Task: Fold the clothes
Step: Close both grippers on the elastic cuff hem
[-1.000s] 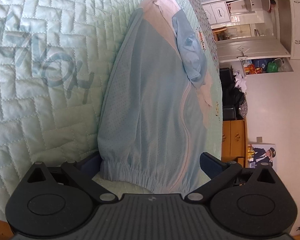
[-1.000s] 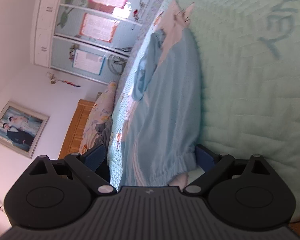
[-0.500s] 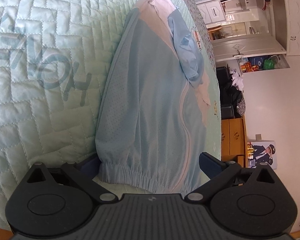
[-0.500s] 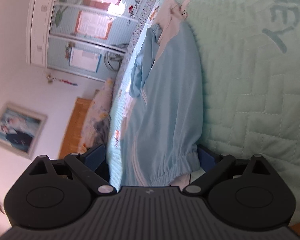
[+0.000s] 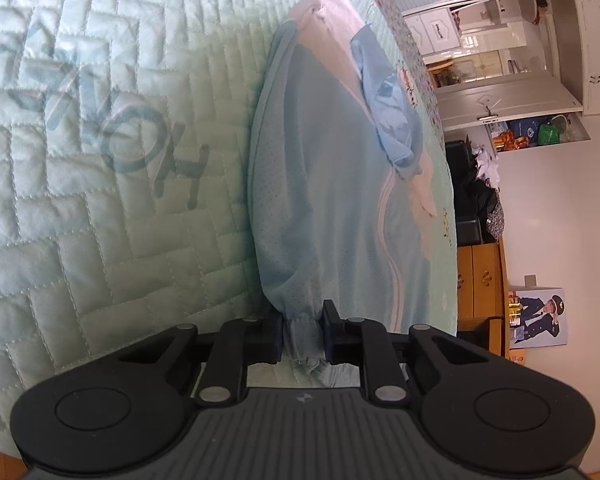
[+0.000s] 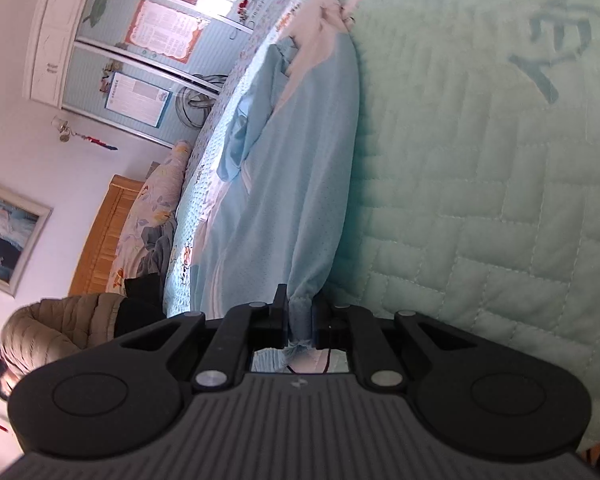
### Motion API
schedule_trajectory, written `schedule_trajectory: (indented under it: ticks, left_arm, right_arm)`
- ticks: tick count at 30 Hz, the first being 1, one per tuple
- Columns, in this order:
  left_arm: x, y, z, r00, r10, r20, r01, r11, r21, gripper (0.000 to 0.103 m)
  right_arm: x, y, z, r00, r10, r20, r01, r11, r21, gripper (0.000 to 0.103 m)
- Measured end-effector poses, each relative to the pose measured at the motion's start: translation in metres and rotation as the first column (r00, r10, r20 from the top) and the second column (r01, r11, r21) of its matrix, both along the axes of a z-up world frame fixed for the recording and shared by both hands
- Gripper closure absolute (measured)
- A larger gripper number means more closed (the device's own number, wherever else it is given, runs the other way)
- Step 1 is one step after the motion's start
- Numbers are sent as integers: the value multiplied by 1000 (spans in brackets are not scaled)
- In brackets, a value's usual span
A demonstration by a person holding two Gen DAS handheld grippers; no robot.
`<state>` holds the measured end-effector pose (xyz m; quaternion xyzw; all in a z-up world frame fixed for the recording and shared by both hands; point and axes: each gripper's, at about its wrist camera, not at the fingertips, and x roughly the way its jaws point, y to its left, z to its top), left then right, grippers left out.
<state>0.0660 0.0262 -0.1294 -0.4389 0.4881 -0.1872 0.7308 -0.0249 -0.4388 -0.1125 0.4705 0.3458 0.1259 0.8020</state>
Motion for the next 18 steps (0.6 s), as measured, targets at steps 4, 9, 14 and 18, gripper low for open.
schedule_trajectory:
  ticks: [4,9,14,18]
  left_arm:
    - [-4,1,14,999,-3,48,3,1000,5,83]
    - [1,1,38,993,4,120,-4,1000,-6,83]
    - [17,6,63,984,28,175,-27,1000,-13,86]
    - [27,5,74,984,33,176,-32,999,-10,83]
  right_arm:
    - [1,-2,4,1000,-4,27,4,1000,-6,93]
    - [14,-2,17,997,2,72,-2,1000,-4,93]
    - [40,-5,43,993,11,115,-13,1000,18,93]
    - [64,-5,64,993,34,116,-36,999,15,93]
